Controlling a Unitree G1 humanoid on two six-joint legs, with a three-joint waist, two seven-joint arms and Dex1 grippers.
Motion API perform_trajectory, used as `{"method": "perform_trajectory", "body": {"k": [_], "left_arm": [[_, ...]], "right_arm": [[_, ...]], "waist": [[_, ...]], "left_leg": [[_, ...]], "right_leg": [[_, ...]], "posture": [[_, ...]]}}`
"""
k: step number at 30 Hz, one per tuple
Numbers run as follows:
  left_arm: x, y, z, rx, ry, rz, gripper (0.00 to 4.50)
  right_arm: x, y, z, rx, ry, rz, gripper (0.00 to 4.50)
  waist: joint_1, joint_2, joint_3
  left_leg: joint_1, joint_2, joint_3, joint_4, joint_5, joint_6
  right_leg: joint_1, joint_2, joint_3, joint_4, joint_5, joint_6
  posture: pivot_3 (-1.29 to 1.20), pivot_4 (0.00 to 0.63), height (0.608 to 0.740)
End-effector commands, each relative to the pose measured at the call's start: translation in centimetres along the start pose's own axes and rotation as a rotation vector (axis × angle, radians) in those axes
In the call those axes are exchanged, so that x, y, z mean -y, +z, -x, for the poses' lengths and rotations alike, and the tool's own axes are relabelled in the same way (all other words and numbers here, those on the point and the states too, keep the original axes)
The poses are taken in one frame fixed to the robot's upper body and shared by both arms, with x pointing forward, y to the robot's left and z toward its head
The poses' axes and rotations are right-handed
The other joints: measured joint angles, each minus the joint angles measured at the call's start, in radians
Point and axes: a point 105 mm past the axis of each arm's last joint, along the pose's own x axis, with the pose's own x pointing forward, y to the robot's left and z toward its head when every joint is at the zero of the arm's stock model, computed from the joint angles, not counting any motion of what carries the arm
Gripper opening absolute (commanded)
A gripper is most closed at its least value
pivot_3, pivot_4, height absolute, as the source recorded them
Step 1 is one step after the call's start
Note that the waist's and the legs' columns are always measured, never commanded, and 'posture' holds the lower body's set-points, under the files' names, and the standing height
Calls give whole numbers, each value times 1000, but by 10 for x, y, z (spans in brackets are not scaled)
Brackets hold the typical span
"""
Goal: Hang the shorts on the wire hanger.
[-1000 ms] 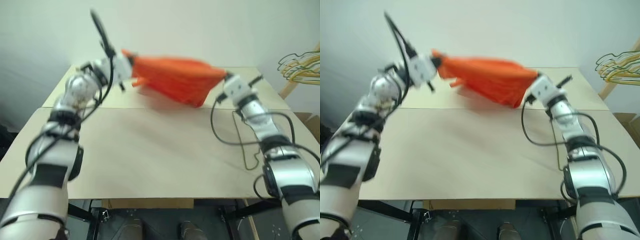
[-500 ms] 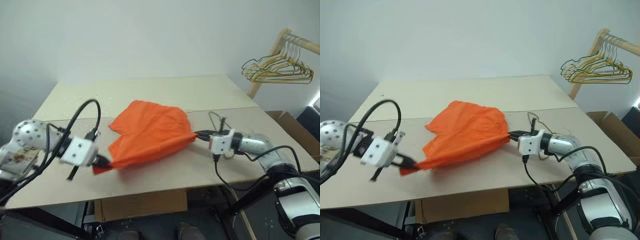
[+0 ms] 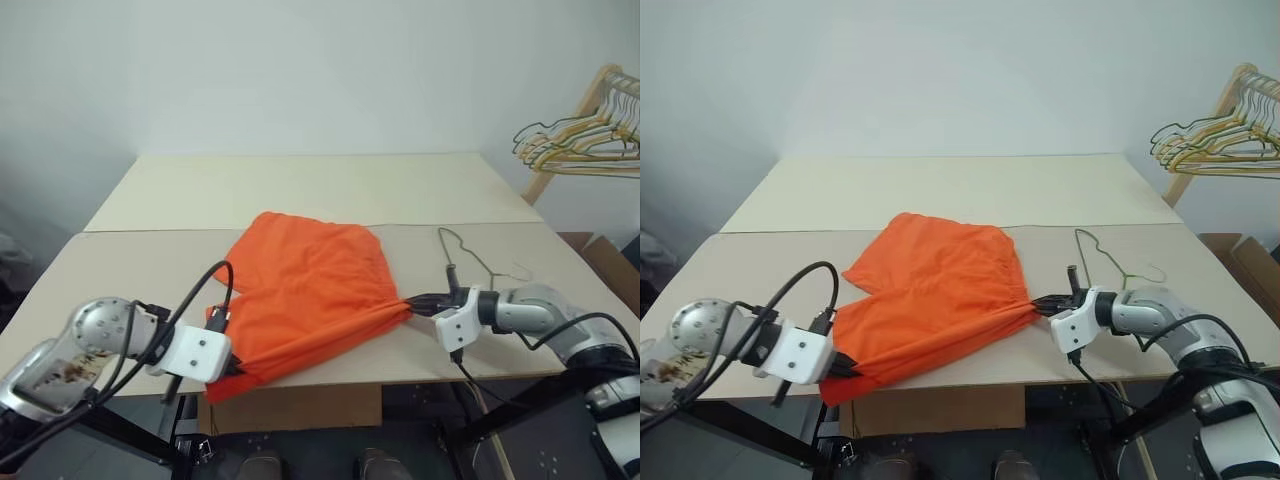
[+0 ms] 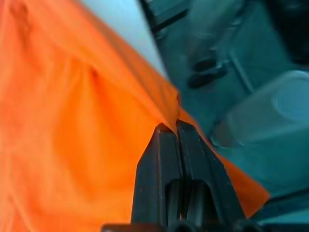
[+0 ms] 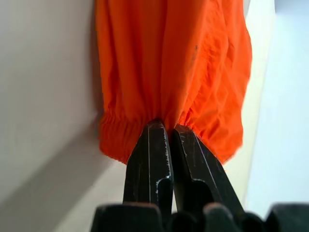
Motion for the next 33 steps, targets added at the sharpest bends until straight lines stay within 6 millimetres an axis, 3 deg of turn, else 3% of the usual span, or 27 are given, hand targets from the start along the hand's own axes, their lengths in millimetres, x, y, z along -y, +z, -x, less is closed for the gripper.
{"method": "perform_trajectory", "body": {"k": [1,6,10,13,21,23,25,29,33], "left_arm": [[5,10,5,34,-23,-6,0],[18,5,11,44,-88,-26,0],[23,1,11,36,-126,-35,0],[29,2,11,50,-163,-42,619],[33,-5,38,62,-208,-20,3272],[22,-7,48,77,-147,-1,3884],[6,-5,53,115,-57,18,4479],[-57,18,58,352,261,170,4479],[-92,45,51,526,381,264,4479]], "right_arm": [[14,3,23,-39,-72,-2,30],[-2,31,31,4,-58,-26,30],[-17,42,30,2,-40,-57,30],[-29,54,27,19,-15,-111,833],[-41,69,44,-10,-11,-242,3695],[-36,66,56,-53,-74,-380,4374],[-30,61,66,-99,-131,-517,4500],[-9,21,86,-317,-376,-947,4500],[-3,-20,85,-549,-473,-1252,4500]], "waist": [[-3,0,0],[-12,0,0],[-14,0,0],[-17,0,0],[-23,0,0],[-17,0,0],[-11,0,0],[3,-3,0],[-6,-6,-1]], "left_leg": [[0,0,0,-1,0,0],[2,1,0,-4,0,0],[7,2,0,-4,0,0],[7,2,0,-4,0,0],[4,3,1,-4,0,0],[3,3,1,-4,-1,0],[2,3,0,-4,-1,0],[2,3,0,-3,0,0],[4,2,0,-1,1,-2]], "right_leg": [[-1,0,0,0,0,-1],[-1,0,1,0,-4,1],[5,-1,1,0,-4,2],[5,-2,1,-1,-4,2],[0,-2,-1,0,-4,2],[-1,-2,-1,0,-4,2],[-2,-1,-2,0,-4,2],[-2,-1,-2,0,-4,3],[0,-1,-2,-1,-3,4]], "posture": [[102,0,740],[89,0,740],[81,0,740],[77,0,740],[89,0,740],[103,0,740],[110,0,740],[113,0,740],[93,0,740]]}}
